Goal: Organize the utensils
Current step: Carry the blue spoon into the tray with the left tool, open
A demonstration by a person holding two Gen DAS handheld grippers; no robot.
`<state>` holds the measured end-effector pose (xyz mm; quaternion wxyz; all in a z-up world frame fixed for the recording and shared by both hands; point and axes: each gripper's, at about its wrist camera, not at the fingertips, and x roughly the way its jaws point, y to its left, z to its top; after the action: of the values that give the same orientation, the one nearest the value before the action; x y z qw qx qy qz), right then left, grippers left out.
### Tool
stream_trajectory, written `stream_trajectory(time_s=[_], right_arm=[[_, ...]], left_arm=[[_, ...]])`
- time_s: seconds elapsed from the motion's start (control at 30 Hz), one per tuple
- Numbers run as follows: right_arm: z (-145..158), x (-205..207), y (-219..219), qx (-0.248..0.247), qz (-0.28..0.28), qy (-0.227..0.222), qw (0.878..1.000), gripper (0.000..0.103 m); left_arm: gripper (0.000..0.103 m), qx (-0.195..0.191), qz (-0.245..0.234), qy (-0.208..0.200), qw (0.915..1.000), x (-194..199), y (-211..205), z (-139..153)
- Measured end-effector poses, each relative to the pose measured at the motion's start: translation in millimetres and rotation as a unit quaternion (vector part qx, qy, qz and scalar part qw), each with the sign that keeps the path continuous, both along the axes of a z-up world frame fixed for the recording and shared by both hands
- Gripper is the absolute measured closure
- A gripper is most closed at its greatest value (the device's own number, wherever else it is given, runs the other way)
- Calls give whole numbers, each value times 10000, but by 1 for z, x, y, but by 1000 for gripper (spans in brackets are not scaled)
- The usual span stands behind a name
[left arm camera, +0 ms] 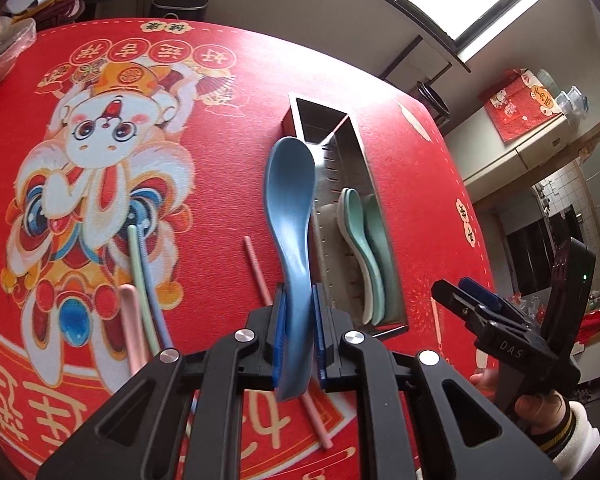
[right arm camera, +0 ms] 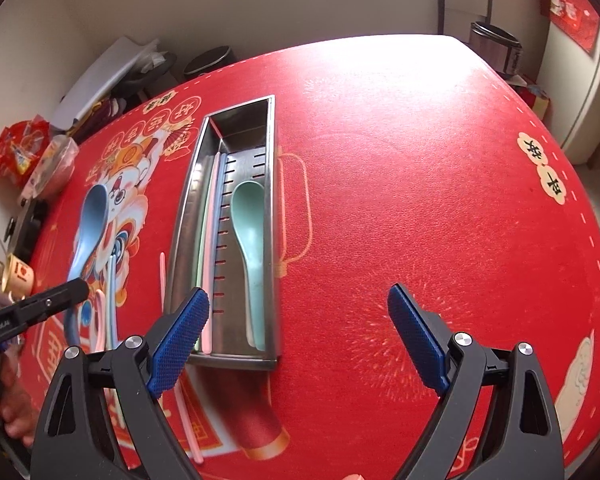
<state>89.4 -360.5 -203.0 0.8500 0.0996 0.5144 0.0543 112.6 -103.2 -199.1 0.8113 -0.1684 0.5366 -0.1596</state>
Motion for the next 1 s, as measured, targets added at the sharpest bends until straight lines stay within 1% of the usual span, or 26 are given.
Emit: stream_trajectory(time_s=[0.23,0.47,0.63,0.83,1.0], right_arm=[[-3,0,-34,25,-164,41,9999,15],[-8,-1,-63,44,-378,90,9992,15],[-11,0,-74,70,-467,116,9988,15],[-11,3,-75,160,-453,97,9988,15],[-15,3,-77,204,-474,141,9986,15]], left_arm=[[91,33,-250,344,9991,27,-62,-15],[91,74,-143,806,9966,43,-89,-39],[91,203,-162,875,9958,49,-101,-46],[92,348,-140,914,9951,53,-110,-49],[92,290,-280,898,9951,56,-119,-48]])
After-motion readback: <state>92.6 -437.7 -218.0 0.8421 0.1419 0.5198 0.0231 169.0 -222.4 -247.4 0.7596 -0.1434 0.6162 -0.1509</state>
